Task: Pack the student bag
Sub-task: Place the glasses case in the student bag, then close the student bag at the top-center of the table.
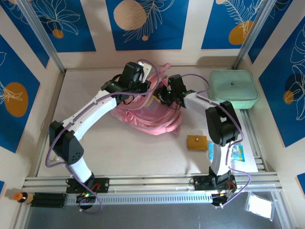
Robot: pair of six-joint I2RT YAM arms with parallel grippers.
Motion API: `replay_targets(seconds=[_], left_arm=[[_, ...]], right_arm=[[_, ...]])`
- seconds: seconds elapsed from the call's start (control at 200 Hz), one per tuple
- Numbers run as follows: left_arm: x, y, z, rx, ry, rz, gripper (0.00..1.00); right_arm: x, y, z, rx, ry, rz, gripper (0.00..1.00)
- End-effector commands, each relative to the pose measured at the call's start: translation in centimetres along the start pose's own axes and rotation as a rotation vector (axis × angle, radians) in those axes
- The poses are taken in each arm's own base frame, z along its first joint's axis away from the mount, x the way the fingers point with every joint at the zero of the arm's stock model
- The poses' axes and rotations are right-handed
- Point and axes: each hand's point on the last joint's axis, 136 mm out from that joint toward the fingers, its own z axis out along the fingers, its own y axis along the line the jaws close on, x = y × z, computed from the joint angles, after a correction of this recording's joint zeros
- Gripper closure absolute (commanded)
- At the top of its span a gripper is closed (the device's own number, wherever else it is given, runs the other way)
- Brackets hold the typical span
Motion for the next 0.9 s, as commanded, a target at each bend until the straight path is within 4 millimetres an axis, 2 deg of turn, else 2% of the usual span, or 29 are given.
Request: replay_targets(seconds=[0.0,0.18,0.265,0.35,0.45,0.58,0.645,0.7,0.82,0.895], left_arm=[[-5.8,-0.4,-3.4,0.056,-0.201,-0.054,1.0],[-5.0,-0.5,-2.9,0.063,-0.173,-0.062,1.0],[-4.7,-0.4,-2.6,0.063,-0.165,-0.068,1.0],[-4.7,-0.3,-2.4,0.063,-0.163,-0.076,1.0],[-4.6,-0.2,-2.1,0.066,-0.164,-0.087,1.0],[-4.0,-0.7,-1.3,0.097,-0.148,-0.097,1.0],[-3.5,-1.1,-0.7,0.121,-0.13,-0.098,1.0],[-2.8,-1.7,-0.2,0.156,-0.11,-0.097,1.0],[-0.7,-4.3,0.9,0.3,-0.052,-0.084,1.0],[0.7,-5.2,1.6,0.354,-0.014,-0.098,0.78]], right_arm=[[0.0,-0.2,2.0,0.016,0.0,0.011,0.79],[-0.3,1.8,5.0,-0.05,0.018,0.012,0.84],[-0.5,2.3,4.9,-0.057,0.004,0.013,0.83],[-0.6,3.0,3.8,-0.11,0.003,0.016,0.81],[-0.5,2.8,1.1,-0.138,-0.025,0.024,0.75],[-0.1,1.7,-3.8,-0.153,-0.06,0.045,0.64],[-0.1,0.3,-6.6,-0.146,-0.07,0.075,0.59],[-0.2,-1.6,-8.8,-0.096,-0.106,0.088,0.53],[-0.3,-5.7,-13.2,0.072,-0.2,0.069,0.43],[-0.5,-6.7,-15.1,0.117,-0.229,0.063,0.38]])
